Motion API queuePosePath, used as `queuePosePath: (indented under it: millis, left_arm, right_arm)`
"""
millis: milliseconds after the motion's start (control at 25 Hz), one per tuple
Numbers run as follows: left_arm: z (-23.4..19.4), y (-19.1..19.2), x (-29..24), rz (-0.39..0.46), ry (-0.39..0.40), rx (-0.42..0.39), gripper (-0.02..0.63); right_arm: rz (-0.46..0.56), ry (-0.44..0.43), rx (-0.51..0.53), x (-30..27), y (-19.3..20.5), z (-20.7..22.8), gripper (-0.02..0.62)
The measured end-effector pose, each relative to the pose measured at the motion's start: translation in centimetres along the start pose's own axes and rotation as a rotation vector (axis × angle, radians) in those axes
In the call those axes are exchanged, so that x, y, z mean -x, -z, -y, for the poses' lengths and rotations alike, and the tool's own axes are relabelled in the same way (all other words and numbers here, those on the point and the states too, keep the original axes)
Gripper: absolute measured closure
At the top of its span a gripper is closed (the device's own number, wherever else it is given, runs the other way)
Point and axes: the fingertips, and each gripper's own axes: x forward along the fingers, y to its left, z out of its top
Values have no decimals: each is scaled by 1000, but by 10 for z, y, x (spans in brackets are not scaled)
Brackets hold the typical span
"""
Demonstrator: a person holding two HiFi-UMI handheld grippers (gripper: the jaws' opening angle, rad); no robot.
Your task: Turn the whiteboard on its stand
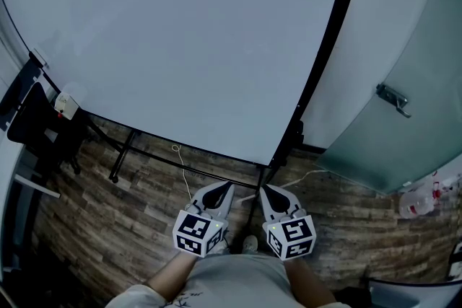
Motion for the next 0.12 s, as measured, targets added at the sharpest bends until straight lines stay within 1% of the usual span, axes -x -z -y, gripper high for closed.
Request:
queuePosePath:
  millis: [120]
  left_arm:
    - [0,0,0,1,2,-1,595]
  right_arm:
    - [0,-4,4,0,1,-1,589]
